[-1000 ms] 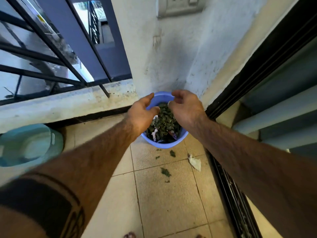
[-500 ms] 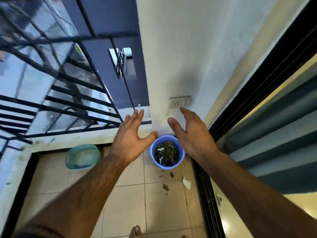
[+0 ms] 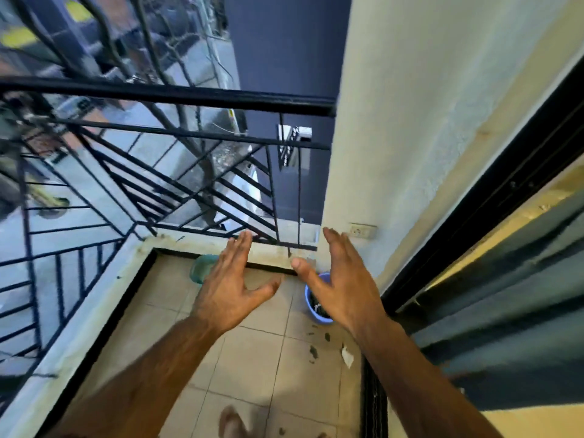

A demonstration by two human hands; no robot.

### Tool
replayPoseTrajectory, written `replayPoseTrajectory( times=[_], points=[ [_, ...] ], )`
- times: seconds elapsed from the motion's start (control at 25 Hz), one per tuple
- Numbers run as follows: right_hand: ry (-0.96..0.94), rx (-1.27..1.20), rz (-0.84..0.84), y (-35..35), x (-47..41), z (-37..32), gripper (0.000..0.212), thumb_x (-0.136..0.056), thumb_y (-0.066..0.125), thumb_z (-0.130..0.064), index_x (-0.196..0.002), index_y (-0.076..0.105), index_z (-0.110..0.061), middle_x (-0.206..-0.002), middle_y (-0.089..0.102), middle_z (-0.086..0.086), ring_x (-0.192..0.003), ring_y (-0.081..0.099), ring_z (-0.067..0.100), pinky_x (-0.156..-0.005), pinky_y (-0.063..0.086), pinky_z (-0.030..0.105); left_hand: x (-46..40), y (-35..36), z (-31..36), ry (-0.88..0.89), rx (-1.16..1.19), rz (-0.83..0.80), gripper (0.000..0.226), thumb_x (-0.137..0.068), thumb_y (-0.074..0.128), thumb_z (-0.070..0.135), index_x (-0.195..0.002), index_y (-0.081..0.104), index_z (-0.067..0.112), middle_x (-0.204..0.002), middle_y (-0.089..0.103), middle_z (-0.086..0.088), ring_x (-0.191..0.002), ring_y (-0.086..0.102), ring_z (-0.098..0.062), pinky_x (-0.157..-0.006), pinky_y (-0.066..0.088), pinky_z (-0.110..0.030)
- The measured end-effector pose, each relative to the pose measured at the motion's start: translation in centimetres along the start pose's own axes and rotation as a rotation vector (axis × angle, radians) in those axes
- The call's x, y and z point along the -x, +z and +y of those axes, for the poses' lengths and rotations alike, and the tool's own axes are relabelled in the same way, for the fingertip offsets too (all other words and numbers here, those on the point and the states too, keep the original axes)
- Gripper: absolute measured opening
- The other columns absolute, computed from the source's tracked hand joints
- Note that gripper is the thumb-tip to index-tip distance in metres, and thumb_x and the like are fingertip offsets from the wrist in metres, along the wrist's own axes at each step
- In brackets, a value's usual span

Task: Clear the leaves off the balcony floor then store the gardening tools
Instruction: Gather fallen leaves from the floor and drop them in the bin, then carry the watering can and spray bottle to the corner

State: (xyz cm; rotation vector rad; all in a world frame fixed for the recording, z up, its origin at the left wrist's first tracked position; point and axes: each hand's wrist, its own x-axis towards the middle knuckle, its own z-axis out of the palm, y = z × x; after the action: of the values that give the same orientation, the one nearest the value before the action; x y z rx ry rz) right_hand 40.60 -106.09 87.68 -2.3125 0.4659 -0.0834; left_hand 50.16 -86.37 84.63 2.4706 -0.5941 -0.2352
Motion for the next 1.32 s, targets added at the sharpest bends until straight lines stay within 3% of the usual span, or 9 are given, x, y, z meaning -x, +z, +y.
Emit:
replayPoseTrajectory(
  times=[0.32,0.6,0.76,1.0,1.12,1.32],
  points=[
    [-0.075,0.127,-0.161,4.1,2.8,-5.1,0.102,-0.085,0.044,-0.080,-0.163,0.015,-0.022,-0.171,0.015,0.002,-0.158,0.005,0.017,-0.127,0.011,0.038,7.2,-7.3,-5.3,-0.152,-0.065,0.061,0.118,-0.066,0.032,0.093,-0.160,-0.006,0.033,-0.168,-0.007,0.014,-0.153,-0.010,-0.006,-0.126,0.005,-0.035],
    [-0.277,0.124,-0.156,7.9,1.9,-14.9,0.103,-0.085,0.046,-0.083,-0.163,0.015,-0.024,-0.171,0.014,-0.002,-0.158,0.003,0.015,-0.127,0.015,0.041,12.0,-15.0,-11.1,-0.231,-0.016,0.266,0.102,-0.084,0.056,0.074,-0.162,0.005,0.032,-0.169,0.002,0.013,-0.154,-0.003,-0.005,-0.123,0.005,-0.033],
    [-0.382,0.150,-0.193,11.4,1.3,-18.9,0.106,-0.083,0.044,-0.087,-0.163,0.016,-0.023,-0.171,0.015,-0.001,-0.158,0.005,0.016,-0.126,0.018,0.043,14.6,-16.9,-13.7,-0.266,-0.010,0.364,0.106,-0.075,0.048,0.080,-0.161,0.006,0.036,-0.168,0.003,0.016,-0.153,-0.004,-0.003,-0.119,0.006,-0.031],
    [-0.588,0.186,-0.381,16.2,0.2,-22.8,0.107,-0.083,0.046,-0.083,-0.164,0.013,-0.022,-0.172,0.012,0.000,-0.158,0.004,0.016,-0.125,0.013,0.037,18.7,-17.7,-16.0,-0.501,0.008,0.464,0.113,-0.067,0.039,0.085,-0.161,0.005,0.034,-0.169,0.004,0.012,-0.155,-0.001,-0.008,-0.124,0.011,-0.039],
    [-0.702,0.179,-0.481,17.5,-0.8,-24.8,0.107,-0.084,0.050,-0.082,-0.164,0.013,-0.022,-0.171,0.012,-0.001,-0.158,0.004,0.015,-0.126,0.013,0.037,20.1,-17.6,-16.2,-0.618,0.125,0.582,0.111,-0.067,0.046,0.083,-0.161,0.009,0.037,-0.168,0.013,0.009,-0.154,0.010,-0.010,-0.125,0.019,-0.039],
    [-0.923,0.099,-0.595,18.1,-1.3,-28.8,0.103,-0.083,0.054,-0.079,-0.162,0.022,-0.020,-0.168,0.023,-0.001,-0.155,0.019,0.016,-0.124,0.026,0.043,21.4,-17.0,-13.5,-0.751,0.072,0.804,0.097,-0.084,0.065,0.063,-0.161,0.013,0.035,-0.167,0.017,0.011,-0.154,0.012,-0.008,-0.122,0.018,-0.031]
  ],
)
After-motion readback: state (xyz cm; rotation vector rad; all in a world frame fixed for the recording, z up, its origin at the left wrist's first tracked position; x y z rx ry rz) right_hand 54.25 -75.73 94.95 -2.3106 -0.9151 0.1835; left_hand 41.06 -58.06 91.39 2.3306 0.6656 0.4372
